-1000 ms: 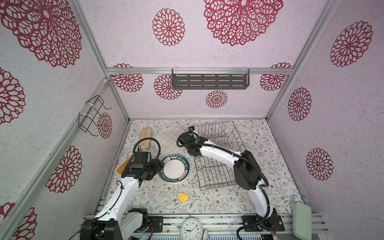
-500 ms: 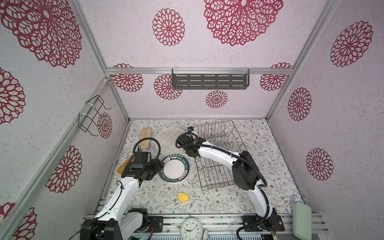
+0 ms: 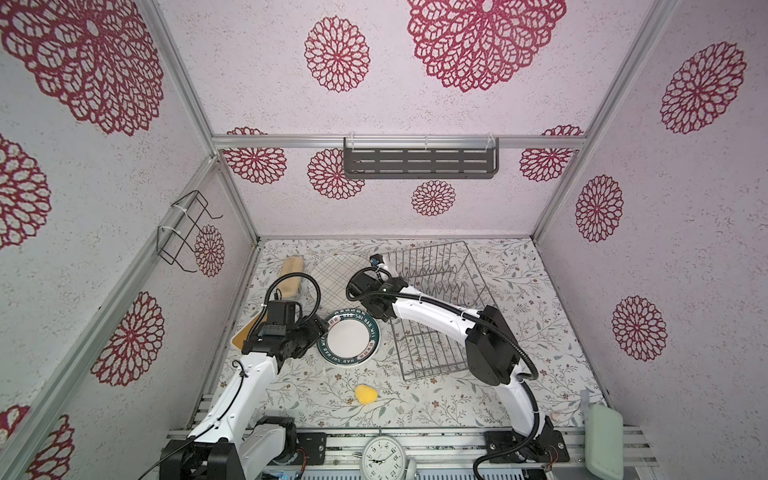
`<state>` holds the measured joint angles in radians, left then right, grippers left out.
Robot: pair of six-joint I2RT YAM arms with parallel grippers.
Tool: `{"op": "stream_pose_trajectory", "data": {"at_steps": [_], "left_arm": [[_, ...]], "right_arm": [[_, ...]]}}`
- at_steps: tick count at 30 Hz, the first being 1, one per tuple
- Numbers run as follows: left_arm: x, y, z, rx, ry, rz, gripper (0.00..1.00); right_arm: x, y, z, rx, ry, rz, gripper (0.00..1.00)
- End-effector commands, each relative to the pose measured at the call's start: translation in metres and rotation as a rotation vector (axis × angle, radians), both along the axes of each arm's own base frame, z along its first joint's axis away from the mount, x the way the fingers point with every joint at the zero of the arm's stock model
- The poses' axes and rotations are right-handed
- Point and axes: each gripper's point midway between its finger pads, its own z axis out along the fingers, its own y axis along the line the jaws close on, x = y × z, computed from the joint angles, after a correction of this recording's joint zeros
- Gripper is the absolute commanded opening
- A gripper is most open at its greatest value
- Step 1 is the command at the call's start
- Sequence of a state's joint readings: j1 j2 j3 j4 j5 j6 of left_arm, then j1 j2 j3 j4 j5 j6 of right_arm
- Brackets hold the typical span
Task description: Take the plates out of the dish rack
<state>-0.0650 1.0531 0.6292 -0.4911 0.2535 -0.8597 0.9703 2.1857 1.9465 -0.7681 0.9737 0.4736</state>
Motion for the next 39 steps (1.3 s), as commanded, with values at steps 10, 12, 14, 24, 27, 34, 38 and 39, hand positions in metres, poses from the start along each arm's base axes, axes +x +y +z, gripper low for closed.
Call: {"op": "stream_pose_trajectory", "data": {"at_steps": [10, 12, 14, 24, 27, 34, 38, 39], "left_arm": [[0.011, -0.003, 0.042, -0.017, -0.147, -0.001, 0.74], [0.013, -0.003, 0.054, -0.029, -0.184, 0.008, 0.74], [0.015, -0.006, 0.067, -0.052, -0.221, 0.005, 0.75], [0.025, -0.031, 0.126, -0.18, -0.35, -0.063, 0.75], [0.029, -0.042, 0.138, -0.214, -0.381, -0.093, 0.75], [0.042, -0.065, 0.142, -0.344, -0.408, -0.13, 0.75], [0.046, -0.076, 0.142, -0.383, -0.419, -0.151, 0.75], [0.047, -0.08, 0.143, -0.398, -0.424, -0.156, 0.75]], "right_arm": [[-0.027, -0.027, 0.136, 0.084, -0.252, -0.041, 0.0], [-0.032, -0.029, 0.145, 0.117, -0.253, -0.021, 0.0], [-0.039, -0.031, 0.153, 0.195, -0.248, 0.01, 0.0], [-0.063, -0.032, 0.158, 0.753, -0.131, 0.222, 0.0], [-0.064, -0.031, 0.152, 0.957, -0.053, 0.284, 0.0], [-0.077, -0.02, 0.139, 1.177, 0.063, 0.418, 0.0], [-0.085, -0.012, 0.135, 1.279, 0.107, 0.448, 0.0], [-0.085, -0.012, 0.134, 1.306, 0.111, 0.452, 0.0]]}}
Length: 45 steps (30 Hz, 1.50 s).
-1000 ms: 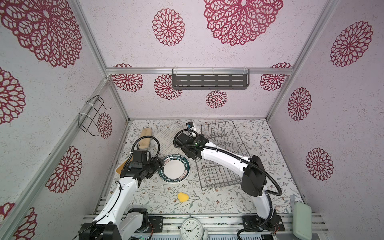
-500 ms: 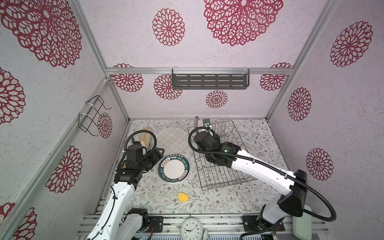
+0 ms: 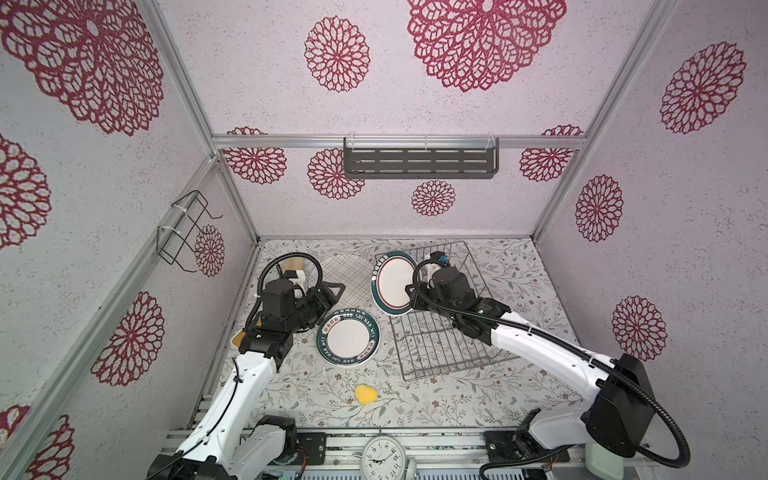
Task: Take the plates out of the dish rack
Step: 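Lift the plate out of the rack toward the left gripper while the left gripper reaches, then grasp the plate rim with the left gripper and open the right gripper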
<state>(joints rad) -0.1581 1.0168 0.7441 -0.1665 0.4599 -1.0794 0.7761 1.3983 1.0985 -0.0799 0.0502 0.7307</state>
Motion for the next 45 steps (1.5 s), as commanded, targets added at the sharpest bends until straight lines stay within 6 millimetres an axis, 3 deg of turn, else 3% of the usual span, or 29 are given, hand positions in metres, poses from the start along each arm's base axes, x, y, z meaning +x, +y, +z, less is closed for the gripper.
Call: {"op": "stream_pose_trajectory", "data": {"at_steps": [1, 10, 20, 36, 38, 42, 45], "left_arm": [[0.005, -0.016, 0.017, -0.075, -0.067, -0.042, 0.75], [0.007, -0.033, 0.014, -0.089, -0.063, -0.071, 0.74], [0.011, -0.054, 0.008, -0.118, -0.062, -0.097, 0.68], [0.008, -0.051, 0.012, -0.151, -0.09, -0.066, 0.11], [0.008, -0.05, 0.012, -0.148, -0.091, -0.062, 0.06], [0.007, -0.047, 0.013, -0.139, -0.096, -0.047, 0.0], [0.006, -0.044, 0.013, -0.132, -0.099, -0.038, 0.0]], "right_arm": [[-0.009, 0.016, 0.067, 0.277, -0.08, 0.073, 0.0], [-0.011, 0.026, 0.078, 0.502, -0.037, 0.094, 0.0], [-0.014, 0.039, 0.081, 0.599, -0.003, 0.15, 0.0], [-0.019, 0.038, 0.084, 0.675, 0.021, 0.191, 0.0], [-0.018, 0.037, 0.082, 0.674, 0.026, 0.188, 0.12], [-0.016, 0.032, 0.077, 0.676, 0.041, 0.177, 0.51], [-0.014, 0.026, 0.072, 0.669, 0.05, 0.16, 0.65]]}}
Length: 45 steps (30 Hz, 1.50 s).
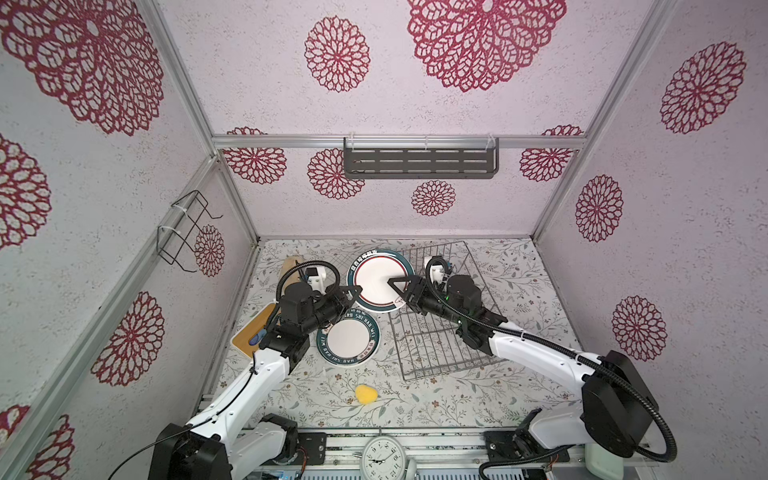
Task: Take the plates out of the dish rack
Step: 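Grasp the plate rim with the left gripper and open the right gripper, then lower the plate onto the plate stack with the left gripper while the right withdraws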
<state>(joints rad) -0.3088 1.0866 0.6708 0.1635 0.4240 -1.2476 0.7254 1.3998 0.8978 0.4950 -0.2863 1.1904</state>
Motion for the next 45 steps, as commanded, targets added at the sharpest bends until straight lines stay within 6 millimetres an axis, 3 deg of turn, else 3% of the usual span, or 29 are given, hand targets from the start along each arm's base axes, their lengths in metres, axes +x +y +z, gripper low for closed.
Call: {"op": "stream_pose_trajectory", "data": {"at_steps": [1, 5, 11, 21, 30, 45], "left_arm": [[0.0, 0.008, 0.001, 0.022, -0.017, 0.033, 0.0], [-0.001, 0.016, 0.001, 0.036, -0.015, 0.052, 0.0], [-0.006, 0.044, -0.019, 0.099, 0.031, 0.115, 0.0], [-0.022, 0.088, -0.073, 0.163, 0.16, 0.197, 0.0], [-0.036, 0.096, -0.123, 0.23, 0.276, 0.199, 0.0], [-0.05, 0.094, -0.162, 0.266, 0.368, 0.153, 0.0]], "right_arm": [[0.001, -0.01, 0.033, 0.07, -0.085, -0.009, 0.67], [0.004, -0.021, 0.023, 0.05, -0.066, -0.032, 0.75], [0.004, -0.04, 0.008, -0.026, -0.059, -0.067, 0.8], [-0.001, -0.072, -0.014, -0.22, -0.068, -0.143, 0.84], [-0.002, -0.078, -0.028, -0.293, -0.053, -0.148, 0.85], [0.004, -0.073, -0.033, -0.314, -0.043, -0.141, 0.87]]}}
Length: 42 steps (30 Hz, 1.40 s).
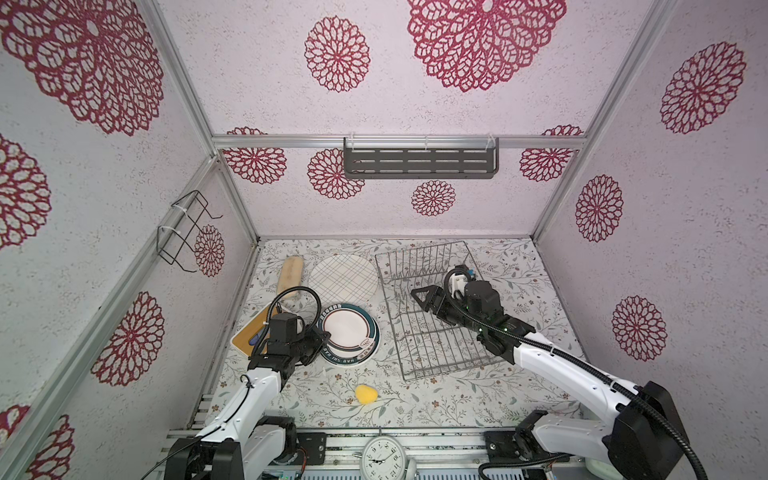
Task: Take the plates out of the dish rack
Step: 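Lower the plate onto the plate stack with the left gripper while the right withdraws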
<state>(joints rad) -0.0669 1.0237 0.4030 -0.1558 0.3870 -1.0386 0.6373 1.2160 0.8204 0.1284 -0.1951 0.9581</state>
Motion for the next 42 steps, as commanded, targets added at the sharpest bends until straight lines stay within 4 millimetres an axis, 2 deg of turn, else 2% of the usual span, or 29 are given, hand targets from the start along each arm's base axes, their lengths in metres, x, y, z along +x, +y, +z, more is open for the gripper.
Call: {"op": "stream_pose_trajectory", "data": {"at_steps": [1, 10, 25, 28, 37, 42], "left_arm": [[0.0, -0.002, -0.001, -0.002, -0.02, -0.026, 0.0], [-0.004, 0.001, -0.01, 0.014, 0.011, -0.018, 0.0], [-0.01, 0.005, -0.011, 0.042, 0.028, -0.009, 0.19], [-0.01, 0.006, -0.008, 0.05, 0.023, -0.007, 0.24], [-0.011, 0.015, -0.003, 0.139, 0.046, -0.025, 0.5], [-0.01, 0.02, -0.003, 0.198, 0.069, -0.038, 0.6]], "right_arm": [[0.009, -0.001, 0.015, -0.002, -0.05, -0.014, 0.87], [0.015, 0.007, 0.014, -0.006, -0.035, 0.0, 0.88], [0.016, 0.006, 0.011, -0.017, -0.03, -0.006, 0.91], [0.016, 0.006, 0.011, -0.019, -0.029, -0.005, 0.92], [0.017, 0.001, 0.006, -0.065, -0.028, -0.018, 0.95], [0.017, 0.001, 0.008, -0.064, -0.033, -0.019, 0.97]]}}
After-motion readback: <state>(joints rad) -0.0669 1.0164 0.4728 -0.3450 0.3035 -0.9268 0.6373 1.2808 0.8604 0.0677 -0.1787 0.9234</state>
